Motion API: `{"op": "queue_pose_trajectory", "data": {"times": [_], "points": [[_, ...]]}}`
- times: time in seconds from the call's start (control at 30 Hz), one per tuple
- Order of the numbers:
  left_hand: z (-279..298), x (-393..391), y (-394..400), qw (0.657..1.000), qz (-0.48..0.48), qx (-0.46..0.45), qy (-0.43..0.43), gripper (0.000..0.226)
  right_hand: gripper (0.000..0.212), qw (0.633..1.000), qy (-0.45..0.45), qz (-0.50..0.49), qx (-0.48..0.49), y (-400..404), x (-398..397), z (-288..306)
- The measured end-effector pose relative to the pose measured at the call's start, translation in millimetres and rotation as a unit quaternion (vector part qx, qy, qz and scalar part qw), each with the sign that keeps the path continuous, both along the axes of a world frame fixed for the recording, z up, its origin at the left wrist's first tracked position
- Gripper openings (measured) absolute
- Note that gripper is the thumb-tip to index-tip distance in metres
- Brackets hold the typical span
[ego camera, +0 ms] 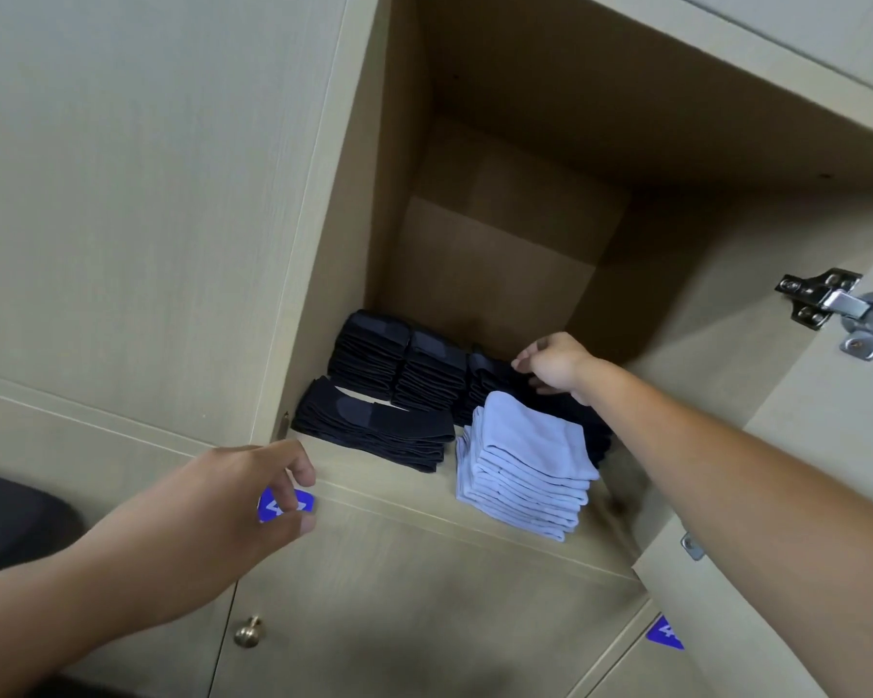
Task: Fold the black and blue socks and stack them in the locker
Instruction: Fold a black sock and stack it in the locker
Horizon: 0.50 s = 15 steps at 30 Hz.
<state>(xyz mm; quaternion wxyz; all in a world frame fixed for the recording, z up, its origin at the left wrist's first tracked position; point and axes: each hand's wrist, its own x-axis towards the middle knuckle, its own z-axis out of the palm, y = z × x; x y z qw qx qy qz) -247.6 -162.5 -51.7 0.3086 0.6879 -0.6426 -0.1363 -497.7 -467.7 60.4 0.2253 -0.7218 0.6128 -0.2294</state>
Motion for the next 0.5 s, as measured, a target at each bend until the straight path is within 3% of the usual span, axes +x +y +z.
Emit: {"op": "queue_pose_trajectory", "data": {"times": [0.2,0.5], "points": [[7,0,12,1.000,0.000,0.014,-0.012,0.015,0.016,0.987,0.030,0.065,-0.147,42,8,5],[23,8,35,0.999,0.034,-0.002,-0.026,0.011,0.014,0.968,-0.041,0.167,-0.181,144,26,-14]]}}
